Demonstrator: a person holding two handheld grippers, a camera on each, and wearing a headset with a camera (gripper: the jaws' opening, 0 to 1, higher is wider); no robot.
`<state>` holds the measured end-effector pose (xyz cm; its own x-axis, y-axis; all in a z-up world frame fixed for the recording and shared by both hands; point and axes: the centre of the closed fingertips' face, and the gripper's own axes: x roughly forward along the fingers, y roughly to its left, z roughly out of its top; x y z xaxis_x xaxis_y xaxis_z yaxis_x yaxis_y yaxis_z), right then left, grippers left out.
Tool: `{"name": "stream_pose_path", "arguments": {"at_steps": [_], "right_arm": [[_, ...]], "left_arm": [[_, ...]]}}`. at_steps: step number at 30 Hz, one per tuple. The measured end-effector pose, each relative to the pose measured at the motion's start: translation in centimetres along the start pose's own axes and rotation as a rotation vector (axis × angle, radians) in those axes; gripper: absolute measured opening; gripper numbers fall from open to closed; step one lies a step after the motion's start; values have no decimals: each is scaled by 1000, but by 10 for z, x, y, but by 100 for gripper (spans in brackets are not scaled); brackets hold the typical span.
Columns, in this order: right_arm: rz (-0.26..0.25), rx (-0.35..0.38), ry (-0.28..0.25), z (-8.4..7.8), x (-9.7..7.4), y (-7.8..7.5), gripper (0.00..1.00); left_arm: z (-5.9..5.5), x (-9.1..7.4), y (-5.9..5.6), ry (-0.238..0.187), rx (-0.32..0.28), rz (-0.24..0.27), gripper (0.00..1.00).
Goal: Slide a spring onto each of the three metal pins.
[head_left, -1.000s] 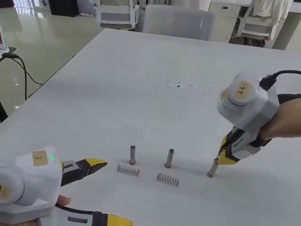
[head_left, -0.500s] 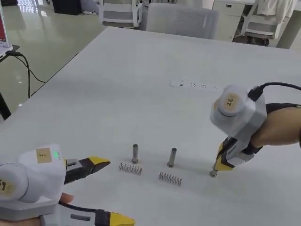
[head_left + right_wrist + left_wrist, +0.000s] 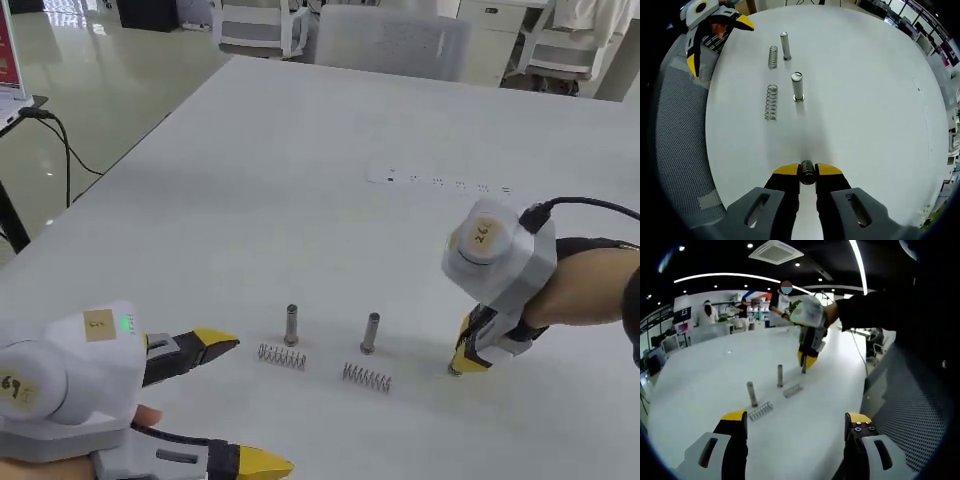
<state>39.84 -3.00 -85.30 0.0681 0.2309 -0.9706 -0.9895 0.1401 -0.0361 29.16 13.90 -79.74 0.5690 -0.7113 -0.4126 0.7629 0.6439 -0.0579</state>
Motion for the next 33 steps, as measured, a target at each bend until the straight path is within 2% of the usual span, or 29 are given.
{"name": "stream_pose_path", "arguments": {"at_steps": [7,12,16,23,27,33], "right_arm": [[-7,-1,-13,-1,4,1,10],[-22,17,-56,2,1,0,18],[-44,28,-86,4,-5,0,26],[-89,83,-140,5,-24,-2,30],[-111,127,-181,4,-39,0,30],[-139,170,-213,0,-55,4,30]], "left_arm": [[-1,0,-2,3,0,-4,75],[0,2,-2,5,5,-25,75],[5,6,-4,-2,11,-51,75],[10,9,-7,13,23,-101,75],[16,7,-8,18,25,-116,75],[20,0,-13,29,34,-140,75]]}}
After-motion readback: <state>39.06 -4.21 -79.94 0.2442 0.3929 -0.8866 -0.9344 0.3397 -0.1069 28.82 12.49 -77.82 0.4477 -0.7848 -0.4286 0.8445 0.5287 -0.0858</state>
